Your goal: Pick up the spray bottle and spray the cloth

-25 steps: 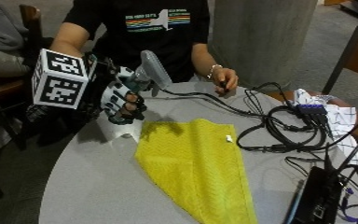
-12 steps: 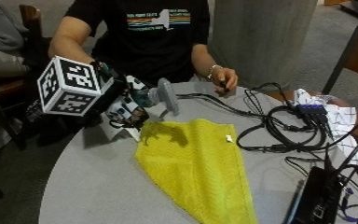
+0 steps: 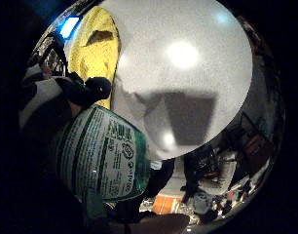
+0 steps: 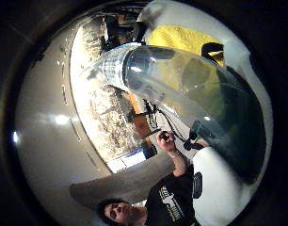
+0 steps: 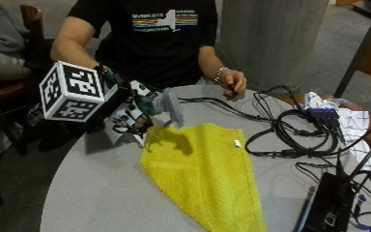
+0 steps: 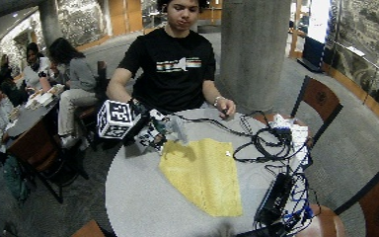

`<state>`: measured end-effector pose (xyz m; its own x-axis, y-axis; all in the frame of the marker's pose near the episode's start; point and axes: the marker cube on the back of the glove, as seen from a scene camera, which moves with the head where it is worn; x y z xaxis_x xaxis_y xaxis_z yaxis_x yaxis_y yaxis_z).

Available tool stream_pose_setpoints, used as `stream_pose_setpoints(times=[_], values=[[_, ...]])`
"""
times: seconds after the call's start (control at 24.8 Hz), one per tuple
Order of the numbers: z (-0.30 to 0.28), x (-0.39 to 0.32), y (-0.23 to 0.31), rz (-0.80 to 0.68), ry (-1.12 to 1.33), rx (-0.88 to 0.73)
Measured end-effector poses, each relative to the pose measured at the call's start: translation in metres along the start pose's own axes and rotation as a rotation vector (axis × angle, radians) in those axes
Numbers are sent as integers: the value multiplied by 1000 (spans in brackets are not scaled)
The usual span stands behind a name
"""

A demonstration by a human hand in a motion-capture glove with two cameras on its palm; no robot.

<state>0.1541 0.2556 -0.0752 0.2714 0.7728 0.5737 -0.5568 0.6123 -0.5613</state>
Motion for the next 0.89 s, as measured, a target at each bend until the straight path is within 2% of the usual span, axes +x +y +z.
stream_pose_setpoints(times=[0.89], values=[[4,2,4,39,27,-32]])
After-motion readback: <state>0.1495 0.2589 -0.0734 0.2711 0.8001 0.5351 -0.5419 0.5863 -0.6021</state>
